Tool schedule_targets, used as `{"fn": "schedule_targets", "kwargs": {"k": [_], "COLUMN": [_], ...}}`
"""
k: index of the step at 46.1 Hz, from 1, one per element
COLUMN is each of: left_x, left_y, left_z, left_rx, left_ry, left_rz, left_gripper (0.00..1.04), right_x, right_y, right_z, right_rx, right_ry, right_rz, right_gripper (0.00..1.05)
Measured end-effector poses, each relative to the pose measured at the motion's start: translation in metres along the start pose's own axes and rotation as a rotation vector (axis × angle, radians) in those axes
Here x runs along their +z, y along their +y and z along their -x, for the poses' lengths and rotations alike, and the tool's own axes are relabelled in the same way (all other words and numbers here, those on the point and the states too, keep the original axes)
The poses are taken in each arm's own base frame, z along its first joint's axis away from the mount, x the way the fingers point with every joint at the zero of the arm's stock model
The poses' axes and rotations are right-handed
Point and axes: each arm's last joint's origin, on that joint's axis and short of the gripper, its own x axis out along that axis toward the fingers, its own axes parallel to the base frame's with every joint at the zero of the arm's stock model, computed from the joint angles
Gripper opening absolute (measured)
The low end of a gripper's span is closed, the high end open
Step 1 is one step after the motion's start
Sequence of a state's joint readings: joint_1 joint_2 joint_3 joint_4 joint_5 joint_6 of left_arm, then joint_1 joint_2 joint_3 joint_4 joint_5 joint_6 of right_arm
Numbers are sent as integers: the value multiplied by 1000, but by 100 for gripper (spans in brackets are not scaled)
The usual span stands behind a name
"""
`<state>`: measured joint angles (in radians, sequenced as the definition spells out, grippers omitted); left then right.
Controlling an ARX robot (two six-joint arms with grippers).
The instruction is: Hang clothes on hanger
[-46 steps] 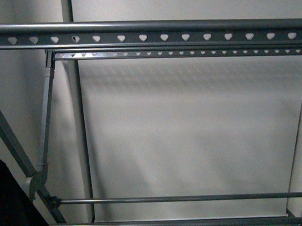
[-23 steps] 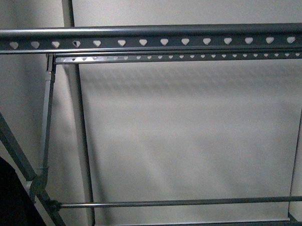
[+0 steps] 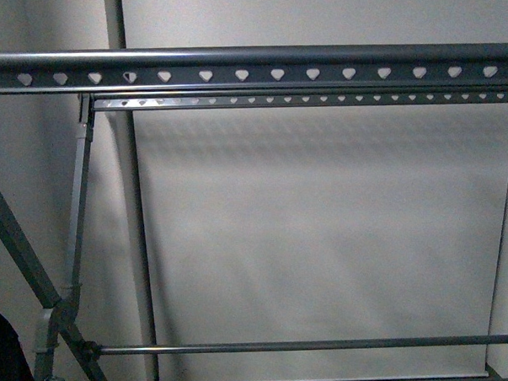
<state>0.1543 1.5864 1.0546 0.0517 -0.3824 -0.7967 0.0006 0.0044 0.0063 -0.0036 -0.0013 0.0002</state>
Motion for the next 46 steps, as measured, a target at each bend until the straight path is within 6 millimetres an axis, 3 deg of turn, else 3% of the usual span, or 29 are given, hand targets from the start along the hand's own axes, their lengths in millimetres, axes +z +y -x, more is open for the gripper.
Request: {"fn": "schedule_targets", "kwargs": {"k": [9,16,19,26,33,36,41,46], "left_x": [-4,-7,-8,-13,-26,-34,-49,-43], "left_y": [-1,4,5,9,19,28,44,51], "left_z": [-20,-29,-30,-19,12,35,87,132], "left_rx": [59,96,86,-18,-196,-296,-566,-843], "left_ry": [12,24,55,142,275,361,572,652], "left_rz": [-9,-19,-39,-113,-223,-276,-441,-638], "left_gripper": [96,73,58,36,15,7,4,4], "right_x": [0,0,0,0,0,0,0,0], "right_y": [0,0,0,0,0,0,0,0], "right_z": [0,0,0,0,0,0,0,0], "right_rx": [0,0,0,0,0,0,0,0], "right_ry": [0,0,0,0,0,0,0,0], "right_rz": [0,0,0,0,0,0,0,0], "right_gripper": [97,97,97,97,97,97,97,97]}}
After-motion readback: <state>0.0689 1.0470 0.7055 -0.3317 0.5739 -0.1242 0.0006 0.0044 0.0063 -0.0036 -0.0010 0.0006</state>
